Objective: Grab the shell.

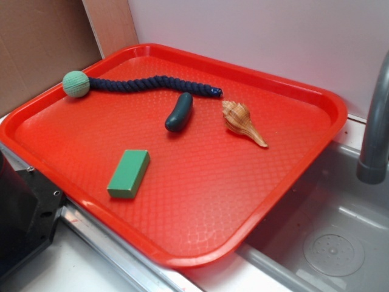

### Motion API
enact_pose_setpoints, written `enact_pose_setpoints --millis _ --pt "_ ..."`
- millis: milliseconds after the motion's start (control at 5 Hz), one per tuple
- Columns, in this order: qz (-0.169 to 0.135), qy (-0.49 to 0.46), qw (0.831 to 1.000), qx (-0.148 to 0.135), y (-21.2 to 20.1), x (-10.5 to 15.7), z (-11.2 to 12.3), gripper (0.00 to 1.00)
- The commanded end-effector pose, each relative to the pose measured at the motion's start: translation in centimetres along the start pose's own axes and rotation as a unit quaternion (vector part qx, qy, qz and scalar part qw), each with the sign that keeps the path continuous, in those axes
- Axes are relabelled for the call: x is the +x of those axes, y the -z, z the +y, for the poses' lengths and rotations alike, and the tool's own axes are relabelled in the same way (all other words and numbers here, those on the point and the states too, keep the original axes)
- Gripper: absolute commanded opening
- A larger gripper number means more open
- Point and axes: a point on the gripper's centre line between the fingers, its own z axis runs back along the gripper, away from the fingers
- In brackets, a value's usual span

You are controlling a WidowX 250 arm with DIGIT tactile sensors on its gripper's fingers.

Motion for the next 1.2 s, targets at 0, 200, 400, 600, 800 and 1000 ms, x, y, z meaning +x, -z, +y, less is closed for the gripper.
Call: enact_pose_setpoints --millis 0,200,400,600,800,1000 --pt "0.000 0.000 1.000 0.000 0.0 0.0 0.0 1.00" --pt "-0.007 -0.062 0.998 -0.006 0.6 1.0 0.0 1.00" --pt "-0.015 -0.155 0.988 -0.006 1.8 2.2 -0.2 1.00" --pt "-0.027 -0.270 0.963 -0.003 3.5 4.0 -0.5 1.00" --pt "-0.043 -0.389 0.920 -0.016 5.1 6.0 -1.0 1.00" --pt "-0.058 -0.476 0.877 -0.021 7.6 8.9 -2.5 1.00"
